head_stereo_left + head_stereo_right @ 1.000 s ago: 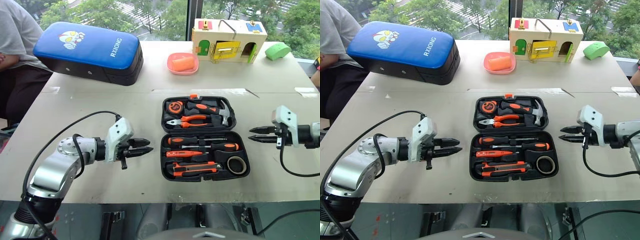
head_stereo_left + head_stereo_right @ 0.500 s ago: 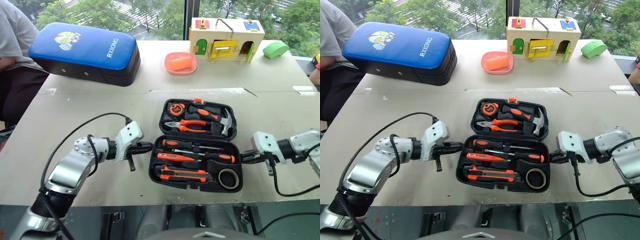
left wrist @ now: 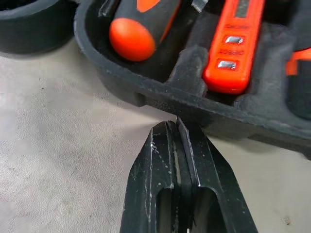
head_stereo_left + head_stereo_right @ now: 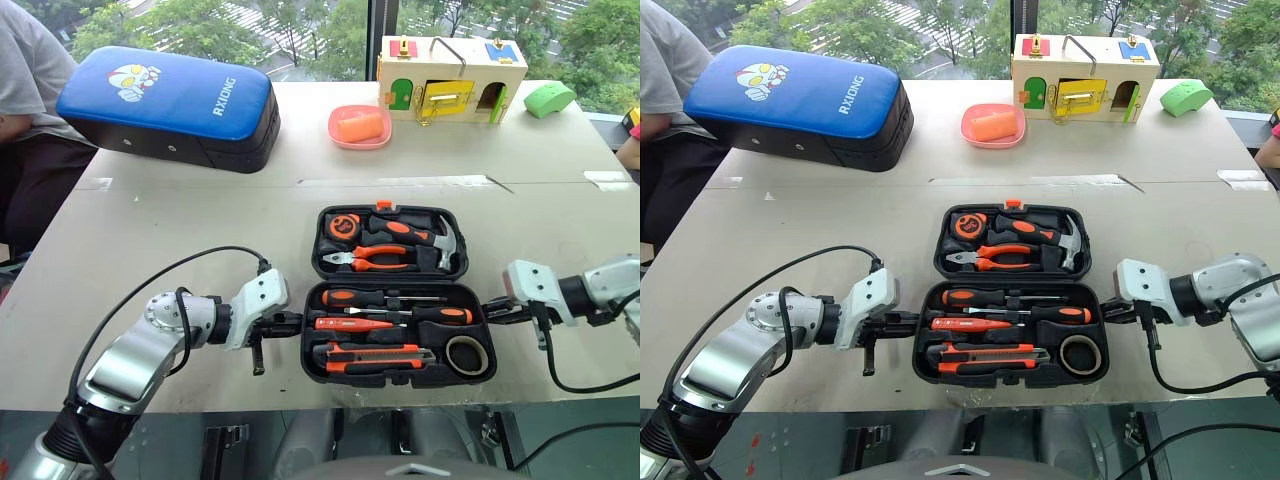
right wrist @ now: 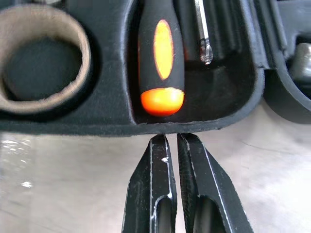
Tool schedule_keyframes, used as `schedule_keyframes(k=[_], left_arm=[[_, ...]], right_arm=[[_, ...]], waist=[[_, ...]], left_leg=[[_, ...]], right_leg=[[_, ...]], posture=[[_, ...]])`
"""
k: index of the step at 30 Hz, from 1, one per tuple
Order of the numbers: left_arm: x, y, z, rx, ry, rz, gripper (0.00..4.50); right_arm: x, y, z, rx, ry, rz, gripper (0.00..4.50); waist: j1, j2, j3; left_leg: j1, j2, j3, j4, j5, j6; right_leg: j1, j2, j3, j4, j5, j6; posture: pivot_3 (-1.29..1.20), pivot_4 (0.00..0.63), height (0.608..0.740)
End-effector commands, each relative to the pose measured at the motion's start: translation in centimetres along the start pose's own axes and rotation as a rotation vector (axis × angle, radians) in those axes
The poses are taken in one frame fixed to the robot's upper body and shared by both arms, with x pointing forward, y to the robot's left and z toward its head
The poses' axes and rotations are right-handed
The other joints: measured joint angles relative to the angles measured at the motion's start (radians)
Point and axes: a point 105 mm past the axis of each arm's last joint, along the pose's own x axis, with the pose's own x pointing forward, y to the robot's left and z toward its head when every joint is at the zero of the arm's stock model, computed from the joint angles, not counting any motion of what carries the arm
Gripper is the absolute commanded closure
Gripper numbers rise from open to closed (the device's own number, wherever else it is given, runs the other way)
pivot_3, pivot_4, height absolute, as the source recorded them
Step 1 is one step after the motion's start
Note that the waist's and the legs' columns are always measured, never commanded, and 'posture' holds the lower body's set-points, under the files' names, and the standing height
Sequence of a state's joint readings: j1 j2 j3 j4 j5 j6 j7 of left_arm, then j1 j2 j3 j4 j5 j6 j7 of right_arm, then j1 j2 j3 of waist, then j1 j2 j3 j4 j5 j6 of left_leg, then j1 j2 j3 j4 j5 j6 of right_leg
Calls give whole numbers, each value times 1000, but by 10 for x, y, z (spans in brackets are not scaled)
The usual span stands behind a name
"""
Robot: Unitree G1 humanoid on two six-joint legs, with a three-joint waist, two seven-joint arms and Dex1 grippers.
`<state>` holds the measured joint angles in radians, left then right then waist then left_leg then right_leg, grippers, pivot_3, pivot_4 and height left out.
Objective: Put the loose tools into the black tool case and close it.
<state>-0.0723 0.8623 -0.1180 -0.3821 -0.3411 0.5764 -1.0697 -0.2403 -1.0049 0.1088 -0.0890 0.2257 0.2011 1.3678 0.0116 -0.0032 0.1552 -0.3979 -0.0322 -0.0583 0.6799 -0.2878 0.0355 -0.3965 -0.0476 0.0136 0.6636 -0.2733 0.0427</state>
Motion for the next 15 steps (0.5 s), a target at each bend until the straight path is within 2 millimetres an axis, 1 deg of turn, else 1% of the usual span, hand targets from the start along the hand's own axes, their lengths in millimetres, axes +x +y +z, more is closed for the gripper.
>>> schedule_keyframes(k=[1, 4, 5, 7, 9, 10, 11, 12, 13, 14, 15], left_arm=[[-12, 5, 0, 13, 5, 24, 4454], [-31, 15, -15, -58, 46, 78, 4454], [-37, 16, -18, -84, 50, 82, 4156], [-51, 24, -20, -188, 23, 127, 3561], [-60, 35, -15, -275, -26, 175, 2958], [-63, 46, -9, -349, -68, 211, 2400], [-65, 52, -4, -398, -95, 230, 2178], [-65, 58, 1, -444, -121, 239, 1525], [-63, 65, 9, -514, -160, 242, 1252], [-58, 69, 17, -569, -190, 230, 780], [-54, 72, 26, -617, -215, 208, 422]], right_arm=[[-17, -15, 5, -44, 7, -78, 4500], [-24, -21, -1, -11, 22, -134, 4500], [-27, -21, -3, 11, 24, -142, 4500], [-33, -25, -7, 88, 16, -186, 4500], [-37, -32, -6, 183, -20, -241, 4004], [-39, -38, -4, 259, -57, -274, 3735], [-40, -42, -2, 309, -81, -291, 3515], [-40, -46, 0, 353, -104, -302, 2832], [-41, -51, 3, 417, -138, -314, 2532], [-40, -56, 6, 474, -170, -322, 2025], [-39, -60, 10, 522, -196, -326, 1701]], waist=[[0, 0, 0], [0, 0, 0], [0, 0, 0], [0, 0, 0], [0, 0, 0], [0, 0, 0], [3, 1, 0], [4, 0, 0], [4, 0, 0], [4, 0, 0], [4, 0, 0]], left_leg=[[0, 0, 0, 0, 0, 0], [0, 0, 0, -1, 0, 0], [0, 0, 0, -1, 0, 0], [0, 0, 0, -1, 0, 0], [0, 0, 0, -1, 0, 0], [0, 0, 0, -1, 0, 0], [0, 0, -1, -1, 0, 0], [1, 0, -1, 0, 0, 0], [0, 0, -1, 1, 0, 0], [0, 0, -2, 3, 0, 0], [-1, -1, -2, 4, 0, 0]], right_leg=[[0, 0, 0, 0, 0, 0], [0, 0, 0, 0, 0, 0], [0, 0, -1, 0, 0, 0], [0, 0, -1, 0, 0, 0], [0, 0, 0, 0, 0, 0], [0, 0, -1, 0, 0, 0], [0, 0, -1, 1, 0, 0], [1, -1, -1, 1, 0, 0], [1, 0, -2, 2, 0, 0], [1, 0, -3, 2, 0, 0], [1, 0, -3, 3, 0, 0]], posture=[[0, 150, 735], [0, 150, 735], [0, 150, 735], [0, 150, 735], [0, 150, 735], [0, 150, 735], [0, 150, 735], [0, 150, 735], [0, 150, 735], [0, 150, 735], [0, 150, 735]])
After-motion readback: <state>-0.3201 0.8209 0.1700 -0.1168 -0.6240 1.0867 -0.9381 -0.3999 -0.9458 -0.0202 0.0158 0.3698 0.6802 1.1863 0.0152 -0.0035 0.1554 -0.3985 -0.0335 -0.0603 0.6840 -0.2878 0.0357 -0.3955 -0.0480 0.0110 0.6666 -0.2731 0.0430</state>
